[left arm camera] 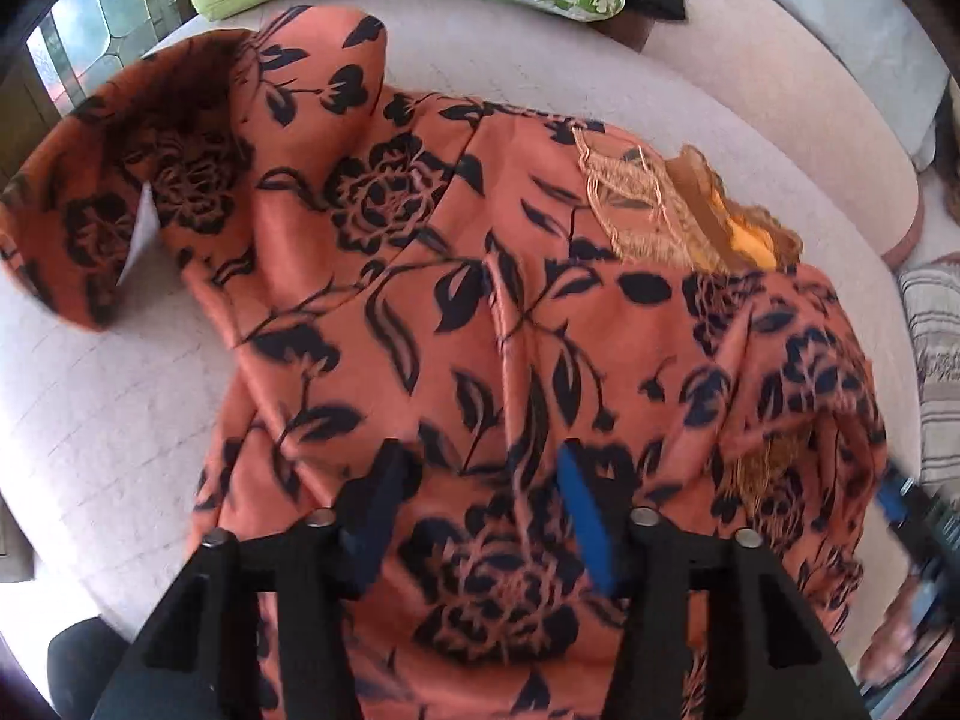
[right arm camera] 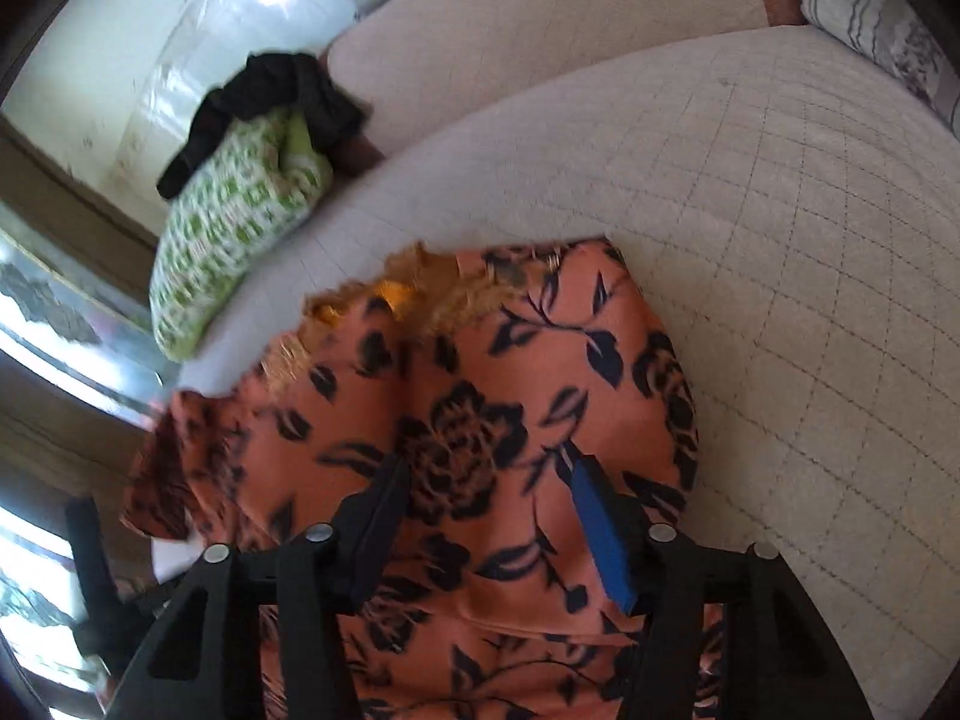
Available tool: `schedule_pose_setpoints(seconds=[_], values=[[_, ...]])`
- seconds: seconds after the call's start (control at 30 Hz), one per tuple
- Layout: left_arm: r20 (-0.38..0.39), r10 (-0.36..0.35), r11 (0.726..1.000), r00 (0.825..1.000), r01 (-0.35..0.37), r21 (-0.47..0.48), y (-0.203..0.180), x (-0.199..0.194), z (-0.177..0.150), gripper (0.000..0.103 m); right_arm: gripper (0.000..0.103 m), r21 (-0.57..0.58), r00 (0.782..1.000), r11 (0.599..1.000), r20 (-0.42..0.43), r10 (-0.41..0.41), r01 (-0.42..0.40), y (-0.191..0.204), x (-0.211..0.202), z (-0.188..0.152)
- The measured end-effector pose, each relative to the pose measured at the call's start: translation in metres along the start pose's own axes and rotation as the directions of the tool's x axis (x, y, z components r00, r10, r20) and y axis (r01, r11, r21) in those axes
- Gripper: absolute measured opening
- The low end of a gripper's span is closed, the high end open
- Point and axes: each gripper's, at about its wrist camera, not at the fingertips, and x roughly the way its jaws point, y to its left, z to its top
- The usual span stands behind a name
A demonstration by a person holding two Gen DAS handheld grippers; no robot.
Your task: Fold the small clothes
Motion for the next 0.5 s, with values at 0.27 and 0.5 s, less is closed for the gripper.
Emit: schedule_pose_setpoints(seconds=[0.27,0.5], values=[[0.020,0.001,0.992,1.000,-0.003,0.123,-0.036,0.016,0.016,0.030,0.052,-0.054,0.993,0.994,-0.073,-0.097,0.093,-0.005,0.017,-0.009],[0.025,-0.060,0.993,0.998,0.057,0.102,-0.034,0.005,0.043,0.005,0.053,-0.043,0.993,0.996,-0.083,-0.081,0.078,-0.006,0.019,-0.008]])
